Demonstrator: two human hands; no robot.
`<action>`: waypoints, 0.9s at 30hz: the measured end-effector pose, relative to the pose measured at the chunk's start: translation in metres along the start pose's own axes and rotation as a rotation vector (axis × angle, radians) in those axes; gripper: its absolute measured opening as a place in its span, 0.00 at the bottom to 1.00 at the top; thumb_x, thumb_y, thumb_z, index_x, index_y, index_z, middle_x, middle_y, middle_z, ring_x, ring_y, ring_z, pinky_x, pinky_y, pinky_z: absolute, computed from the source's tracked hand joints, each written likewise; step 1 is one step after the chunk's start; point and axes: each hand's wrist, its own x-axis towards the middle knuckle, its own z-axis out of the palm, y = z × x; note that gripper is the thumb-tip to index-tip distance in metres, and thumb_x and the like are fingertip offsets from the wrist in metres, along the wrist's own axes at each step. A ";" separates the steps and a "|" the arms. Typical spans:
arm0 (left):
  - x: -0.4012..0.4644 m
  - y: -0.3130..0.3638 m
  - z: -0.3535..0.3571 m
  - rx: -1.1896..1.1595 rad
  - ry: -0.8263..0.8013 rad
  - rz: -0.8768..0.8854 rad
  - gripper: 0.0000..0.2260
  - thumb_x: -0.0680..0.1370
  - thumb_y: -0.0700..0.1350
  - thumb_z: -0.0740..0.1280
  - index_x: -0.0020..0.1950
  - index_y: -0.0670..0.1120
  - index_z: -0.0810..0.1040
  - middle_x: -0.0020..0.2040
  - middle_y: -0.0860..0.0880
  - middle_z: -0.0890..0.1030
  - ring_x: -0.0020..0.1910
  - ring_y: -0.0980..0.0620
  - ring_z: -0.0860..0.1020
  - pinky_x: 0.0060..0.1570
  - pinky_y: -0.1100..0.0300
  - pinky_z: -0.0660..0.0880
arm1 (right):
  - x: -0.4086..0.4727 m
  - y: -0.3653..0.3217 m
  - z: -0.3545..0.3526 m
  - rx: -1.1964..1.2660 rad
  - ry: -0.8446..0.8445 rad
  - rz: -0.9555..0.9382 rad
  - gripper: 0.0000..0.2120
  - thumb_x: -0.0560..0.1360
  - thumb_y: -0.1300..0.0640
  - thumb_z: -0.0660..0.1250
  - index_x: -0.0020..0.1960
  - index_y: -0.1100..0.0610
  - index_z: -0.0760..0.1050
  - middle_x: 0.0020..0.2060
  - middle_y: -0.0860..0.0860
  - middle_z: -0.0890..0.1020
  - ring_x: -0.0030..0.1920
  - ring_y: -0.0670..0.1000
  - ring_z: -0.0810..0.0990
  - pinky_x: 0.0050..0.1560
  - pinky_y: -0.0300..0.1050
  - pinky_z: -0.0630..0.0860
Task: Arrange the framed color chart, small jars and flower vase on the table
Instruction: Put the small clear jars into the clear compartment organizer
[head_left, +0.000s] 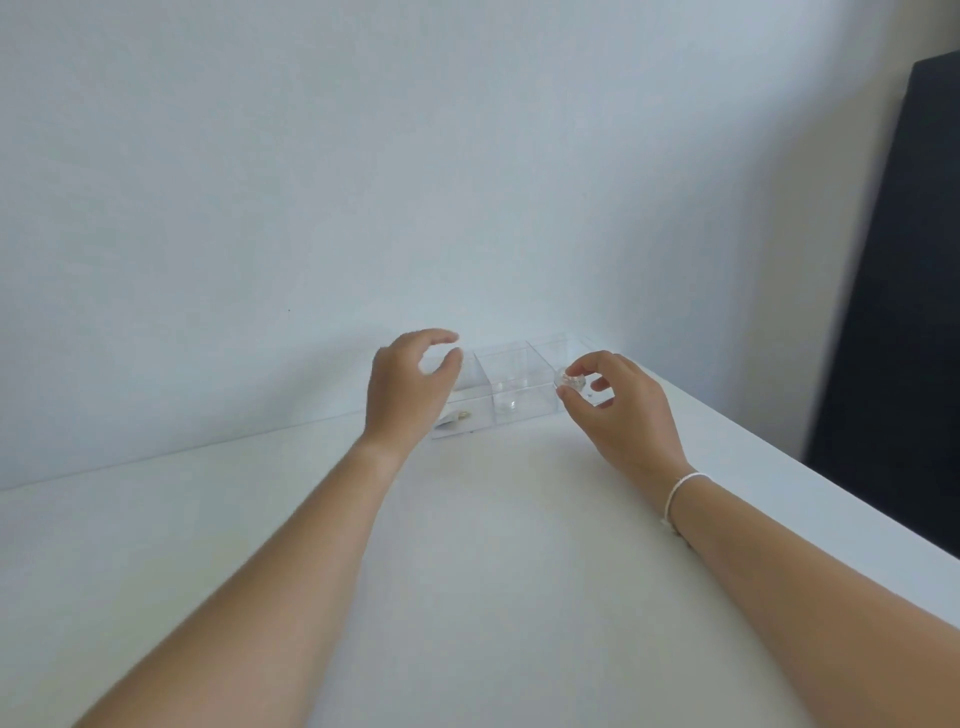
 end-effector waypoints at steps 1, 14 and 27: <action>-0.009 -0.007 -0.003 -0.041 0.016 -0.041 0.10 0.75 0.48 0.66 0.55 0.52 0.79 0.55 0.59 0.77 0.57 0.54 0.73 0.59 0.59 0.69 | 0.000 -0.001 0.001 0.002 -0.002 -0.003 0.05 0.71 0.54 0.67 0.44 0.46 0.72 0.43 0.39 0.76 0.47 0.46 0.74 0.48 0.44 0.74; -0.022 -0.034 0.000 -0.168 -0.092 -0.250 0.13 0.75 0.51 0.66 0.58 0.52 0.77 0.68 0.55 0.71 0.52 0.56 0.73 0.44 0.70 0.67 | 0.064 -0.027 0.016 -0.289 -0.279 0.013 0.03 0.70 0.53 0.67 0.44 0.50 0.78 0.44 0.45 0.80 0.53 0.52 0.76 0.57 0.50 0.69; -0.021 -0.036 0.000 -0.187 -0.085 -0.261 0.11 0.74 0.51 0.67 0.55 0.52 0.78 0.69 0.54 0.70 0.55 0.52 0.77 0.48 0.64 0.69 | 0.114 -0.052 0.035 -0.861 -0.876 0.078 0.17 0.69 0.51 0.71 0.53 0.60 0.79 0.55 0.54 0.80 0.52 0.57 0.78 0.42 0.42 0.70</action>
